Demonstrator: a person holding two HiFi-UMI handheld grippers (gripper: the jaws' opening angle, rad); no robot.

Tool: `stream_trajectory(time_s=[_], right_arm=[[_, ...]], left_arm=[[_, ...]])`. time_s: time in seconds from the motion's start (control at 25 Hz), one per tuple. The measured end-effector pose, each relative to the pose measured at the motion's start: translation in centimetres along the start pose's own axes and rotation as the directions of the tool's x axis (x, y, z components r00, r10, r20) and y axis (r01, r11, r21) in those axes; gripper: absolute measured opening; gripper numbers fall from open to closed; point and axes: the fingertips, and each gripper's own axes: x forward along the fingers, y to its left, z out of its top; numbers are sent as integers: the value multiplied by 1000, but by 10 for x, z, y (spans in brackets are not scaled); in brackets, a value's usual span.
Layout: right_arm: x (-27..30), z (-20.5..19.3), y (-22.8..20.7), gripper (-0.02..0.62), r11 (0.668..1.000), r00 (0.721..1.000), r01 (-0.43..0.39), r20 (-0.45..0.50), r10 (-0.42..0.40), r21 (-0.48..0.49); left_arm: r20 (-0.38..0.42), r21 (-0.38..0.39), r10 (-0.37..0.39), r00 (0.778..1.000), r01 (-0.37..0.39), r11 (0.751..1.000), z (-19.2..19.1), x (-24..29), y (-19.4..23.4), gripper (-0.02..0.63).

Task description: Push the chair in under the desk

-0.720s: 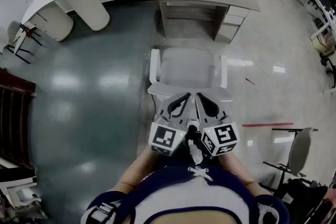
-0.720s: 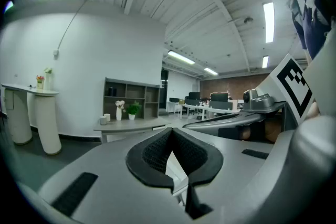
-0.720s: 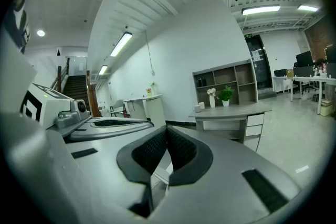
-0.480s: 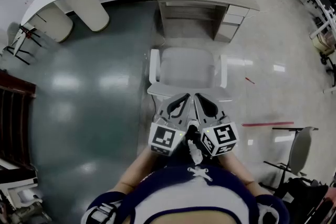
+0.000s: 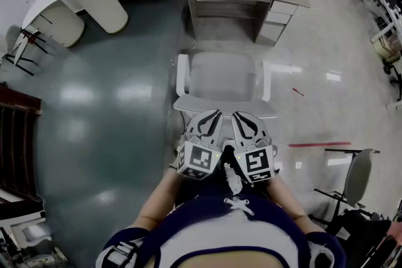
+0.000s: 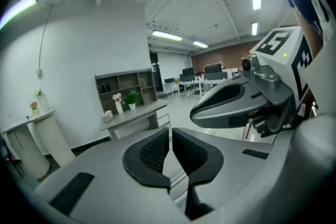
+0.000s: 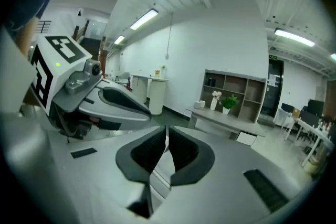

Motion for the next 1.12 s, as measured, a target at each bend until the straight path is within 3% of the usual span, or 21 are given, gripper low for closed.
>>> stream_trajectory(time_s=[0.12,0.24,0.36,0.48,0.6,0.68,0.8,1.0,1.12], right_arm=[[4,-17,5,11,995,997,-17,-70,10,-97],[10,-28,7,12,984,993,-34,-121,13,-174],[17,-47,11,15,973,983,-77,-177,38,-217],[22,-71,17,115,956,959,-149,-272,78,-251],[27,-93,16,149,930,935,-198,-344,85,-308],[32,-106,14,158,909,923,-225,-376,83,-351],[40,-127,10,161,878,900,-272,-427,87,-394],[59,-160,4,161,828,862,-343,-499,91,-443],[69,-176,4,161,810,846,-372,-525,94,-454]], left_arm=[[-61,86,17,998,-12,996,-12,4,-1,9],[-97,118,6,995,5,993,-18,9,-2,21],[-153,151,-26,988,49,987,-33,18,-8,110],[-217,210,-36,976,83,974,-50,25,-14,148],[-278,263,-52,959,128,956,-66,32,-19,186],[-331,305,-60,942,167,938,-81,37,-22,232],[-402,384,-44,915,212,899,-104,47,-23,250],[-535,499,-1,845,317,806,-153,63,-20,250],[-568,498,2,823,342,797,-168,71,-16,252]])
